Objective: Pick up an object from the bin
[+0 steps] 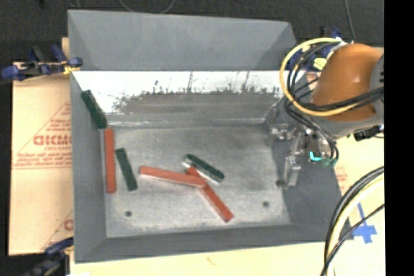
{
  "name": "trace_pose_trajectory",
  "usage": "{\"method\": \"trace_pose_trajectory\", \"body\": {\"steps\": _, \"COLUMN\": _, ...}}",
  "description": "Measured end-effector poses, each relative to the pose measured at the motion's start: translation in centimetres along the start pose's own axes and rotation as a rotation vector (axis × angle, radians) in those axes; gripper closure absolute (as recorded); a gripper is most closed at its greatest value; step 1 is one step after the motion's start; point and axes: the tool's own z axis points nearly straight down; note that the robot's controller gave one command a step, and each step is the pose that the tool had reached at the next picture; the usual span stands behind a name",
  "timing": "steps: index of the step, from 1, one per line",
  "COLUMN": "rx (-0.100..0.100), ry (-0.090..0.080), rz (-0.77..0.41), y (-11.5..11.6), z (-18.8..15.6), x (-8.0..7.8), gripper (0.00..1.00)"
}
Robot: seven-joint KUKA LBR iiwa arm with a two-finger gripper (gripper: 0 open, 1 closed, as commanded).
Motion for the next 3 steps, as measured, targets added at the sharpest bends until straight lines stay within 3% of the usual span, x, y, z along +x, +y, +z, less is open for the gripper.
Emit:
{"method": "trace_pose_trajectory", "body": {"steps": 1, "rx": -0.002, "ry": -0.008, "rz": -0.160, "y": 7.5, "z": 5.4, "x": -5.1, "gripper": 0.00}}
{"method": "trace_pose_trajectory", "body": {"steps": 2, "rx": -0.002, "ry": 0.000, "rz": -0.237, "y": 12.7, "z": 7.5, "x": 2.4, "gripper": 0.00}}
{"method": "trace_pose_trajectory", "body": {"steps": 3, "rx": -0.002, "ry": -0.009, "rz": -0.256, "y": 19.1, "z": 7.9, "x": 4.7, "gripper": 0.00}}
